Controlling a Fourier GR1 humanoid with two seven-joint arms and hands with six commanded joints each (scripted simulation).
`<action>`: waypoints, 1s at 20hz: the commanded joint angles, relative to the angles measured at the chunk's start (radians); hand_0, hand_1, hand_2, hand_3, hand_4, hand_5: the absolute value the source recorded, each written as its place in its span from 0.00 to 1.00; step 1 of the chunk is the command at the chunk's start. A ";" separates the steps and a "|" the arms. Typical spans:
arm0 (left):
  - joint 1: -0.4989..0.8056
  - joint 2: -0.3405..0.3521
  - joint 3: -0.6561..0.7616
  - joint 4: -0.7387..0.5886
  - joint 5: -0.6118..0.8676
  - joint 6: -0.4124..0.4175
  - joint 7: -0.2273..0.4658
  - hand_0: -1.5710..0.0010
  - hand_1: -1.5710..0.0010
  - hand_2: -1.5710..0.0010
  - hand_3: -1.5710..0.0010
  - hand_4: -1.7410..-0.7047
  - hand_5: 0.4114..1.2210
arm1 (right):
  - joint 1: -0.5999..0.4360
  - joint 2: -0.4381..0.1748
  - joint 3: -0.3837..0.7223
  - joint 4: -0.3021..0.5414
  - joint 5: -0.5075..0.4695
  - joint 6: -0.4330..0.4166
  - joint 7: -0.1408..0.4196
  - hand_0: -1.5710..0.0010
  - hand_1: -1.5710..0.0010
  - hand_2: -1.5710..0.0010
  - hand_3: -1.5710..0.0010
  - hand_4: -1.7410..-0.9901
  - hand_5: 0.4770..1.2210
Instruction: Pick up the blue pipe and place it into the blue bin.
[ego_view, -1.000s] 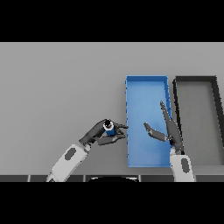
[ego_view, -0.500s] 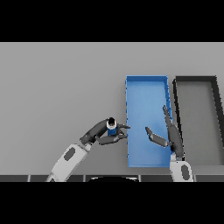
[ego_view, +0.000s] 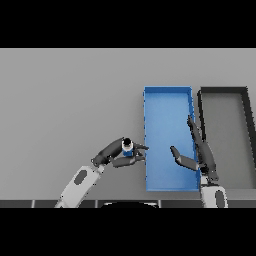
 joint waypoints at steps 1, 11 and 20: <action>-0.006 -0.004 0.006 0.000 -0.006 0.005 0.014 0.00 0.00 0.00 0.00 0.26 1.00 | -0.003 -0.027 0.013 -0.039 -0.013 0.032 0.034 1.00 0.99 0.99 1.00 0.77 0.15; -0.005 -0.024 0.033 -0.016 -0.044 -0.034 0.040 0.00 0.00 0.00 0.00 0.26 1.00 | -0.239 -0.161 0.159 -0.168 -0.127 0.229 0.360 1.00 1.00 1.00 1.00 0.65 0.06; 0.005 -0.048 0.055 -0.013 -0.068 -0.084 0.038 0.00 0.00 0.00 0.00 0.26 1.00 | -0.427 -0.097 0.286 -0.113 -0.193 0.300 0.505 1.00 1.00 1.00 1.00 0.72 0.05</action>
